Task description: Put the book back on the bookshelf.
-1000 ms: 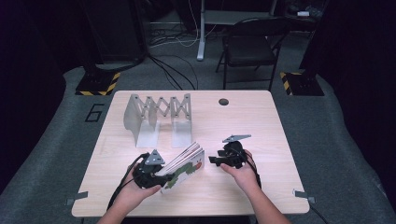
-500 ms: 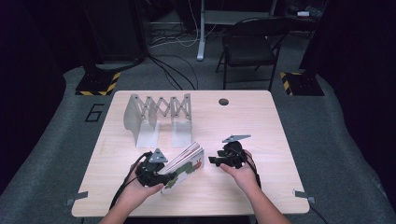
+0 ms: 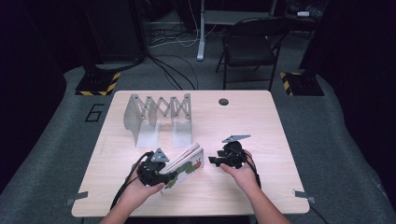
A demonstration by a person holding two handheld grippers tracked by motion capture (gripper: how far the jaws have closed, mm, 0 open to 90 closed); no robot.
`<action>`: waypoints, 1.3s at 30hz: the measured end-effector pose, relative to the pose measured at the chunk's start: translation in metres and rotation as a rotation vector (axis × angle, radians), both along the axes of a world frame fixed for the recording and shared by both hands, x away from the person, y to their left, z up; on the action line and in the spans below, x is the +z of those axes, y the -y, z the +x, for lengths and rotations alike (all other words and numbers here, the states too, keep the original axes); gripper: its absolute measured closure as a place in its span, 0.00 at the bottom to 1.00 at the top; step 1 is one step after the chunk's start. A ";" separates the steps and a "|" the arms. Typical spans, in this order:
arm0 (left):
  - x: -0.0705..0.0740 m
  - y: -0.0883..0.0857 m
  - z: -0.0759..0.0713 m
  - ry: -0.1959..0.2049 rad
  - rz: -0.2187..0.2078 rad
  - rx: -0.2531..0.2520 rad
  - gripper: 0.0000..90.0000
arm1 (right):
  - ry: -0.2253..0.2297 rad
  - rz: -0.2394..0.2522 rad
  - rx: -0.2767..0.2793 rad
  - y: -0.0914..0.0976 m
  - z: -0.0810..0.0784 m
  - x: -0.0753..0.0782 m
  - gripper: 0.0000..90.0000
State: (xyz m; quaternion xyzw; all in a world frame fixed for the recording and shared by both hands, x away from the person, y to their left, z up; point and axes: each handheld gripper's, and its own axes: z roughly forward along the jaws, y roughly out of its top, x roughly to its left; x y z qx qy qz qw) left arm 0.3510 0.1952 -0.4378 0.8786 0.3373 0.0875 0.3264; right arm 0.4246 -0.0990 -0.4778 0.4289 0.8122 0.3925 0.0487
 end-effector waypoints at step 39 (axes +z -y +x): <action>0.011 0.004 0.000 0.018 0.052 -0.048 0.84 | -0.012 0.002 -0.005 0.002 0.001 -0.001 0.51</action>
